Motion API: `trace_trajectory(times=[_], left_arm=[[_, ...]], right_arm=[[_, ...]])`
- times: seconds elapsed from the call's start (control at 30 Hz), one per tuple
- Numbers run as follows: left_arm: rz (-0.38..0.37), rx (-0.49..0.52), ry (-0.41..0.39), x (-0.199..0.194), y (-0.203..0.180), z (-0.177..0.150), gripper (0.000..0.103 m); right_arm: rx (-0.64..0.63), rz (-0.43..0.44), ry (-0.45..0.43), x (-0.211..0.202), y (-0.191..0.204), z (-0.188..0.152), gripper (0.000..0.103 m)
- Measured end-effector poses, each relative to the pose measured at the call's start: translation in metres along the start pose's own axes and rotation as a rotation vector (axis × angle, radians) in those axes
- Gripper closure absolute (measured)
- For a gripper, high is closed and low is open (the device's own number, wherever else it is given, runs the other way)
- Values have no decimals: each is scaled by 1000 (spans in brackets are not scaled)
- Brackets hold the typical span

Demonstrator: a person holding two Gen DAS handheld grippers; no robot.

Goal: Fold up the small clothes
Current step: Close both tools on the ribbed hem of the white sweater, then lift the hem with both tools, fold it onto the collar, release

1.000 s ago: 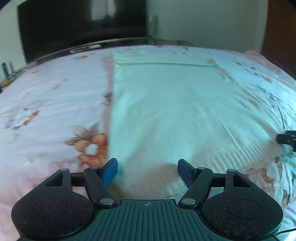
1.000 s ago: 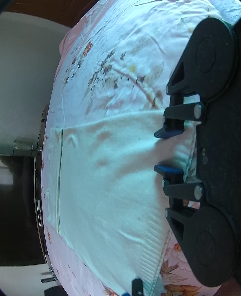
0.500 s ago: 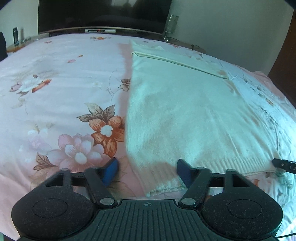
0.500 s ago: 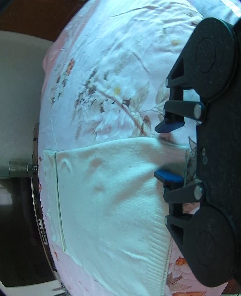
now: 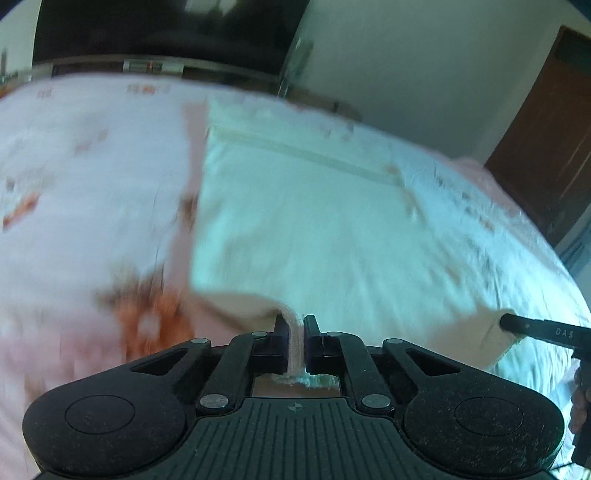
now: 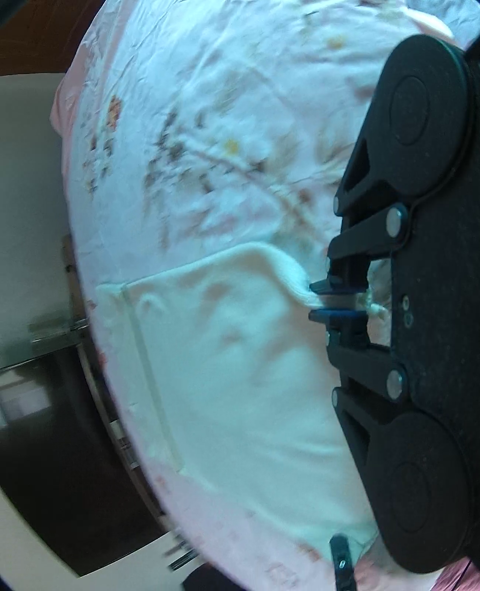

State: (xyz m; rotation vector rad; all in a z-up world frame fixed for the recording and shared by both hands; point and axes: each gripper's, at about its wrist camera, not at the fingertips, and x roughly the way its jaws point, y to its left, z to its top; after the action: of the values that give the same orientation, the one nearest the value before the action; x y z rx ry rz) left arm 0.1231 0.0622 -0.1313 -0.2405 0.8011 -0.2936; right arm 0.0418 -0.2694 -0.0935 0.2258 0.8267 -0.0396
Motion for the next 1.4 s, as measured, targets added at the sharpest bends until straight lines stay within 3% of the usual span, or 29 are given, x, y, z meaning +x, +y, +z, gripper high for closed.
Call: trace_trajectory(times=[0.33,0.87,1.2,1.4], left_arm=[[34,-22,-124,41,-2,94,95],[134,-75,-235,183,19,230,95],[216,-103,-184,270,37,274,95],[259,-108,-141,302,44,288,94]], right_arm=[[-28,39,-116,31,8,86,94],[-3,77,-146,186,8,229,94],[69,57,-88,283,-7,282,95],[67,41,-69,316,-6,296,95]])
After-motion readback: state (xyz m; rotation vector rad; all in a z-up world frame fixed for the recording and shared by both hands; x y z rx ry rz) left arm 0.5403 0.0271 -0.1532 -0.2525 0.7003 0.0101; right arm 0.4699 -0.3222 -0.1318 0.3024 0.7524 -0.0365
